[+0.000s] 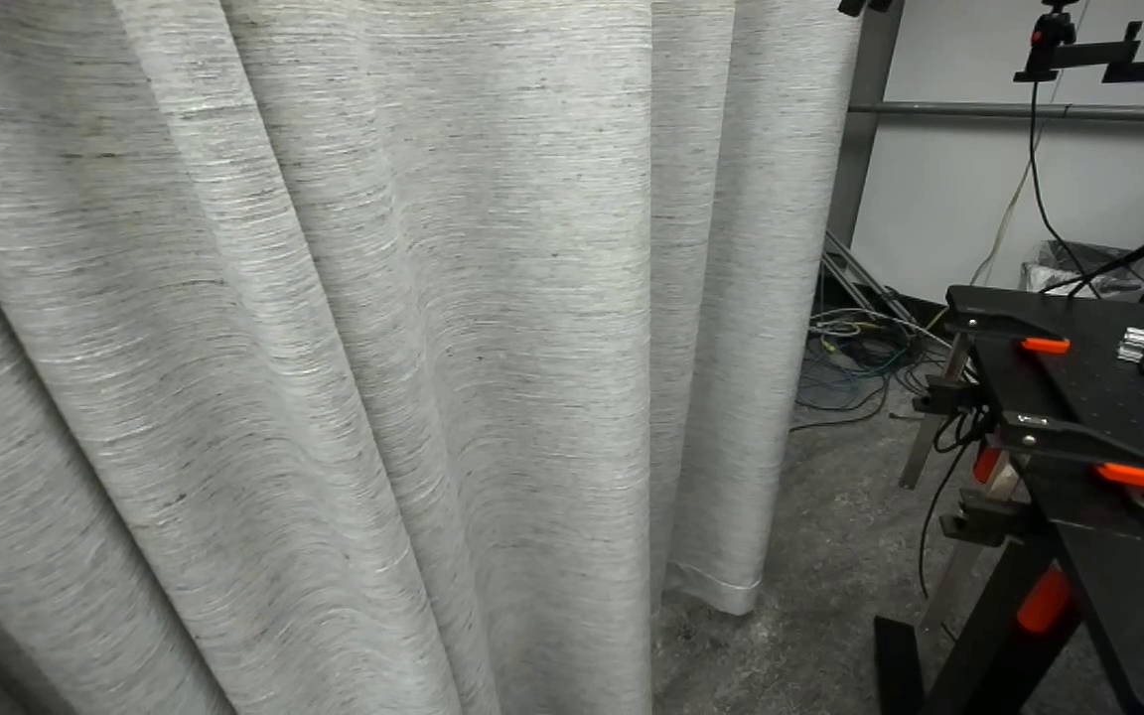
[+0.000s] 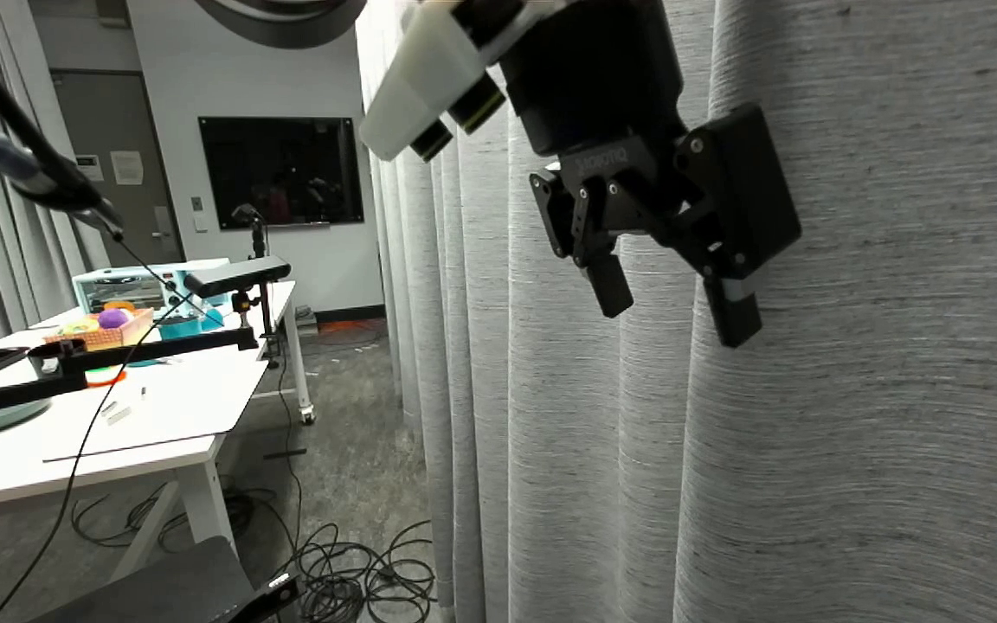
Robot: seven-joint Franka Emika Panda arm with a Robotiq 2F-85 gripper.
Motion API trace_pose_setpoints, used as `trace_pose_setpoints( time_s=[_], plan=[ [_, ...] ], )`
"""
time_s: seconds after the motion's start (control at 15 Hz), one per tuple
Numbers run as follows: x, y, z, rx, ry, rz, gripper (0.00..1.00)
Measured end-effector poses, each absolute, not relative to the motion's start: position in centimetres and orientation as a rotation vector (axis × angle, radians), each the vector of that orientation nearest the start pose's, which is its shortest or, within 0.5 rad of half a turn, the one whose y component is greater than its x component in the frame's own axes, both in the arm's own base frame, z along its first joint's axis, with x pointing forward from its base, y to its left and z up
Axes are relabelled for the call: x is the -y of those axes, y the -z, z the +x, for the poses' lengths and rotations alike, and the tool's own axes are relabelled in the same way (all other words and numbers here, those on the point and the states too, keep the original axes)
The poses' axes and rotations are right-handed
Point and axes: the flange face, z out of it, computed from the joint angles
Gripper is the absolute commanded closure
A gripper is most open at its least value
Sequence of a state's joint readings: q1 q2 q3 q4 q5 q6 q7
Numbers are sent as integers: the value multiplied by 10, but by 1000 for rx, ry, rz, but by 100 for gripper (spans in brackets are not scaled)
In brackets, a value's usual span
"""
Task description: Open the light grey curtain
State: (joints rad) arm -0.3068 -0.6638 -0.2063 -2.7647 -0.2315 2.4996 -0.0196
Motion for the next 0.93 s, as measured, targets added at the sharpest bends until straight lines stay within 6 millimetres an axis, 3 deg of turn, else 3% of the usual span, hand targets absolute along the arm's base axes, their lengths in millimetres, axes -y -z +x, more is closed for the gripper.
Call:
trace_pose_setpoints(
  time_s=[0.47,0.53,0.6,0.93],
  plan=[
    [177,-462,344,-621,964,-3135,0],
    [180,-464,345,-642,1006,-3128,9],
    [182,-466,346,-666,1041,-3123,26],
    [188,-472,346,-755,1129,-3122,65]
  ],
)
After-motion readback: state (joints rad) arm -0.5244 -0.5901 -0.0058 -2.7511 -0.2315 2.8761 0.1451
